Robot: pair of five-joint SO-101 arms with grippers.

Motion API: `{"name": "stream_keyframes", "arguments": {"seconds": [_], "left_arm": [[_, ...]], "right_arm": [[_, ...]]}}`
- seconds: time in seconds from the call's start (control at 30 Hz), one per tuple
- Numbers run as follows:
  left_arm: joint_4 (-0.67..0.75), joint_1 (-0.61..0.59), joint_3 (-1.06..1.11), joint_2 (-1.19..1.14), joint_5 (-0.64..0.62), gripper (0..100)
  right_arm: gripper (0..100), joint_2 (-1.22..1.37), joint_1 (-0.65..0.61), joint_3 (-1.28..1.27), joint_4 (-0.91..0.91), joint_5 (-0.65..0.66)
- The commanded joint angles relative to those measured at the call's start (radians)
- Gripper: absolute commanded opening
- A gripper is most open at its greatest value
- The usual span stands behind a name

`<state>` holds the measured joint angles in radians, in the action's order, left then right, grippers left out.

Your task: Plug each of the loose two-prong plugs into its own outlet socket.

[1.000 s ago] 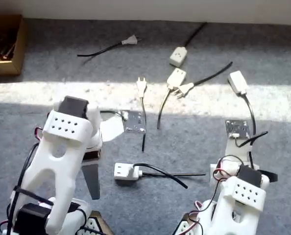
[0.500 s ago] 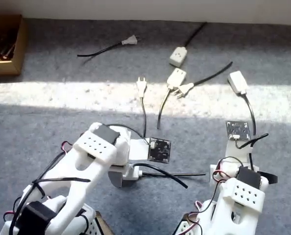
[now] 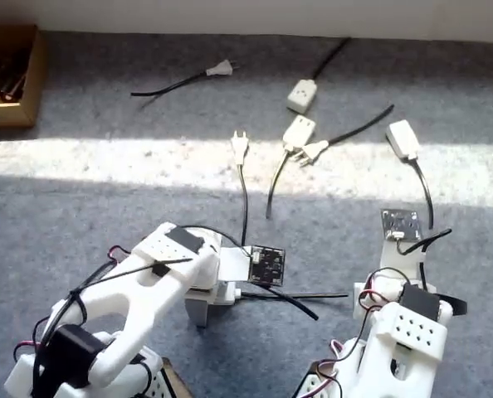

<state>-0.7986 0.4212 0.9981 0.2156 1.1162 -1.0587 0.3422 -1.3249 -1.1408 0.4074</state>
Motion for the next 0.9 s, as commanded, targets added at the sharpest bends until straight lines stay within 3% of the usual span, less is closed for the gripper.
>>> {"name": "stream_keyframes", "arguments": {"seconds": [0.0,0.13,0.33,0.63,0.73,0.87], "left_arm": [[-0.025,0.004,-0.077,-0.068,-0.054,35],[-0.089,0.012,-0.145,-0.077,-0.061,14],[-0.299,0.007,-0.262,-0.077,0.026,14],[-0.623,-0.015,-0.596,-0.077,0.023,11],[-0.678,-0.125,-0.776,-0.077,-0.018,11],[-0.675,-0.412,-0.952,-0.09,-0.086,11]], "right_arm": [[58.6,-0.015,0.004,0.005,0.013,-0.006],[58.6,-0.015,0.002,0.005,0.013,-0.006],[58.6,-0.013,0.001,-0.019,0.042,-0.008],[58.6,-0.013,-0.045,-0.054,0.068,-0.011],[58.6,-0.013,-0.042,-0.054,0.068,-0.011],[58.6,-0.013,-0.041,-0.054,0.068,-0.011]]}}
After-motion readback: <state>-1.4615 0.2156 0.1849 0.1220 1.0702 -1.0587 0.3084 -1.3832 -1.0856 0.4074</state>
